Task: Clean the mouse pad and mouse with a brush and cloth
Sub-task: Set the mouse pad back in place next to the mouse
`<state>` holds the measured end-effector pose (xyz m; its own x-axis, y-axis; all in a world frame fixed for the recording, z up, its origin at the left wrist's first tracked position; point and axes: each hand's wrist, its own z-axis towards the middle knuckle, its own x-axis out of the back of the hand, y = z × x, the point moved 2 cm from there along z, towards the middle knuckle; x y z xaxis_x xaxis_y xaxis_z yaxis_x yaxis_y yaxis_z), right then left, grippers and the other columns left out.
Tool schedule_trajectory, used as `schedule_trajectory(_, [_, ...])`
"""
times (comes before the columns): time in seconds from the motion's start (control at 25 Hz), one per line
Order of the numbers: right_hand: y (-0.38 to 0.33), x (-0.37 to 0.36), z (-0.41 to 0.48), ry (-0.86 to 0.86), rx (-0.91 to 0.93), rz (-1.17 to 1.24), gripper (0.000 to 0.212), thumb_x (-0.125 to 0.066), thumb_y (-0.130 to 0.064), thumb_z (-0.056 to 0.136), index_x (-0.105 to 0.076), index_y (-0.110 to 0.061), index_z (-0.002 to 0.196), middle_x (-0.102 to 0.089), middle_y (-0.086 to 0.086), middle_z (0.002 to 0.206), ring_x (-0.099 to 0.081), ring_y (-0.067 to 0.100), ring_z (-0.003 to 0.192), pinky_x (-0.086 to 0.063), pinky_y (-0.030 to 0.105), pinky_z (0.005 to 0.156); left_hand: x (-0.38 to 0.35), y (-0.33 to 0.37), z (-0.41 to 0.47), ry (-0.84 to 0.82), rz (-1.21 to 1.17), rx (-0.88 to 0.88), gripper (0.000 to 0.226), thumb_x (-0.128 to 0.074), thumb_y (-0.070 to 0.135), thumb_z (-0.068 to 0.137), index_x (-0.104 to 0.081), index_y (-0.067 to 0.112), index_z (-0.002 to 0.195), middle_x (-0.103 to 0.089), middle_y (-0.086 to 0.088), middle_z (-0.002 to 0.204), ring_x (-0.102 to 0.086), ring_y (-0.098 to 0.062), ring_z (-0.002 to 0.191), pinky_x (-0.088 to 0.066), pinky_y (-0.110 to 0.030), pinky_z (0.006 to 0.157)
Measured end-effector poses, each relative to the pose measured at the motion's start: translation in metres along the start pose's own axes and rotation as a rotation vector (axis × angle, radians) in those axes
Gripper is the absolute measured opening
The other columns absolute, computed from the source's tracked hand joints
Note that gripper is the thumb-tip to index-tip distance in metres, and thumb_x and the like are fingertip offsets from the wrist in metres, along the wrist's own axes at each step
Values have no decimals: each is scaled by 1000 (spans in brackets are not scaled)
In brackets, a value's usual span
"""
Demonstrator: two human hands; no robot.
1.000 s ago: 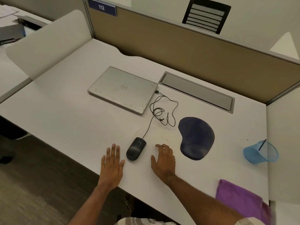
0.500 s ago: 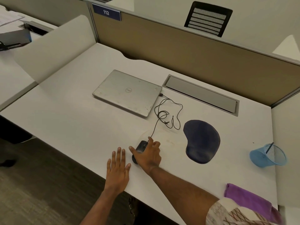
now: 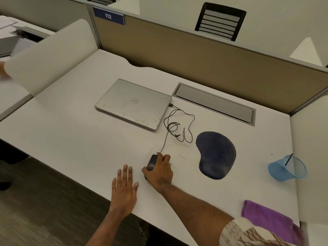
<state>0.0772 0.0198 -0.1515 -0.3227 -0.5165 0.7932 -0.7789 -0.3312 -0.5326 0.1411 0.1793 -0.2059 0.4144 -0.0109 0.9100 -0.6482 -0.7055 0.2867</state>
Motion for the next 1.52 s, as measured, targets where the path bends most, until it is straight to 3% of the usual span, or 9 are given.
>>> schedule_trajectory(0.32, [44,69,31,151,-7,-43,84,-65,-59,70,-37,-25,141,-35,0,129,-54,24,103,-55,38,79,-1,-1,-1,14,-40,-28,80,19,67,86,22,24,154,33,4,161,29,-17,148,7,-47,123])
schedule_trajectory(0.52, [93,123,55,199,-69,-75,84,-64,-60,72,-36,-26,143,-31,-1,135,-54,25,108,-58,40,75,-5,-4,1,21,-60,-23,74,6,63,93,16,26,157,25,6,164,23,-16,150,1,-50,124])
schedule_trajectory(0.76, [148,163,71,227,-169,-95,88,-69,-58,75,-33,-23,147,-35,4,144,-52,28,119,-57,41,82,-9,-8,4,10,-48,2,72,4,63,93,17,30,156,25,10,163,24,-13,150,0,-50,123])
schedule_trajectory(1.04, [167,175,88,219,-181,-108,79,-67,-55,80,-37,-21,145,-42,6,139,-51,28,121,-54,41,89,-10,-9,5,-5,-53,13,74,6,66,90,21,32,154,30,12,161,29,-11,147,6,-47,123])
schedule_trajectory(1.36, [173,167,96,199,-198,-81,74,-63,-52,84,-37,-19,145,-43,8,139,-53,29,118,-55,41,87,-9,-9,6,-14,-54,7,74,7,68,90,21,33,154,30,12,161,29,-11,148,5,-50,122])
schedule_trajectory(1.52, [179,164,91,195,-180,-127,77,-55,-63,86,-33,-23,148,-35,10,149,-45,31,129,-52,43,92,-6,-2,4,-9,-66,16,70,-1,62,95,21,30,154,31,11,161,29,-13,148,8,-47,122])
